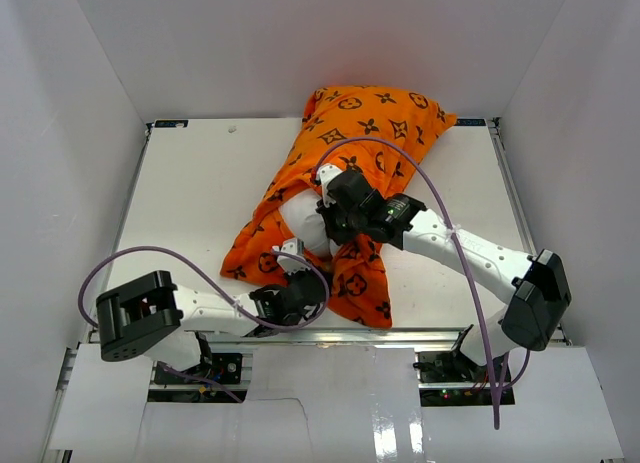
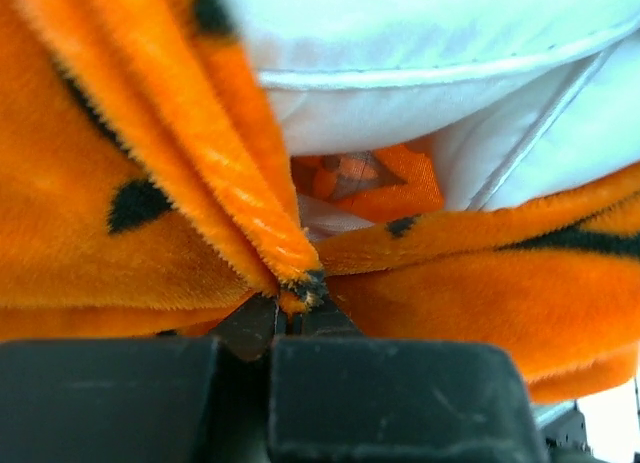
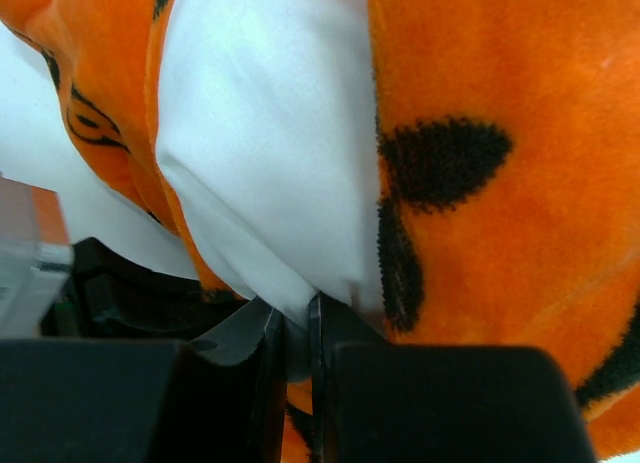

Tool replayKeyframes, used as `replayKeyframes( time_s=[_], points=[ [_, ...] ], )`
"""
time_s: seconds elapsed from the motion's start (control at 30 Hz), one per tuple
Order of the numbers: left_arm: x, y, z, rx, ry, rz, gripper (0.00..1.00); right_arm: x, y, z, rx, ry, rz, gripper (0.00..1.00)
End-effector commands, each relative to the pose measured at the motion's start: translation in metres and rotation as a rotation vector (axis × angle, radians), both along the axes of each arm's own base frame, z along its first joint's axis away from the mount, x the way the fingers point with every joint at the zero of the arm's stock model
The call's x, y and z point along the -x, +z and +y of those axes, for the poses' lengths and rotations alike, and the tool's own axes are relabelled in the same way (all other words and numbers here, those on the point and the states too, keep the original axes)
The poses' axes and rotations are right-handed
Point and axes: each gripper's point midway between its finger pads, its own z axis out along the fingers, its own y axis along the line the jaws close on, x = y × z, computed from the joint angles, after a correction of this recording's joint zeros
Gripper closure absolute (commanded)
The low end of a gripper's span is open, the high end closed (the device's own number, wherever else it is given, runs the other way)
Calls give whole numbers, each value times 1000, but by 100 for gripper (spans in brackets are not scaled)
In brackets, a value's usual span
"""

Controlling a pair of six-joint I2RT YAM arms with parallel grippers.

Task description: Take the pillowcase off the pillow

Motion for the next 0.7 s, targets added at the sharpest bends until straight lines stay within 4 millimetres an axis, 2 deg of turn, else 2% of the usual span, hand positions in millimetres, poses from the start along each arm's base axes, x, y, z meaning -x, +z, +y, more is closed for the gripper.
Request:
replayKeyframes(
  time_s=[0.0,0.03,0.1,0.2,0.3,0.4,0.47,0.5,0.53,0.6,0.63,0.67],
  points=[
    [43,-65,3,-198,-156,184,100,-39,167,57,-503,22,-290,92],
    [44,-71,1,-224,-166,183,100,-39,172,61,-530,30,-293,92],
    [43,-64,-15,-219,-183,163,100,-34,173,67,-572,50,-262,92],
    [44,-61,-24,-216,-191,154,100,-30,182,74,-627,84,-240,92],
    [42,-60,-22,-207,-175,152,100,-28,193,71,-677,101,-224,92],
    [41,-61,-13,-207,-151,149,100,-26,208,65,-742,126,-200,92],
    [41,-65,-1,-221,-127,146,100,-21,219,59,-780,155,-184,92],
    [38,-60,6,-203,-90,139,100,-27,222,51,-793,138,-176,92],
    [39,-66,18,-219,-71,144,100,-19,232,45,-814,167,-173,92],
    [37,-66,32,-208,-20,159,100,-24,241,28,-837,155,-175,92],
    [36,-70,41,-221,-1,166,100,-15,250,22,-861,175,-168,92],
    [34,-70,46,-220,18,172,100,-15,254,17,-869,174,-174,92]
  ],
)
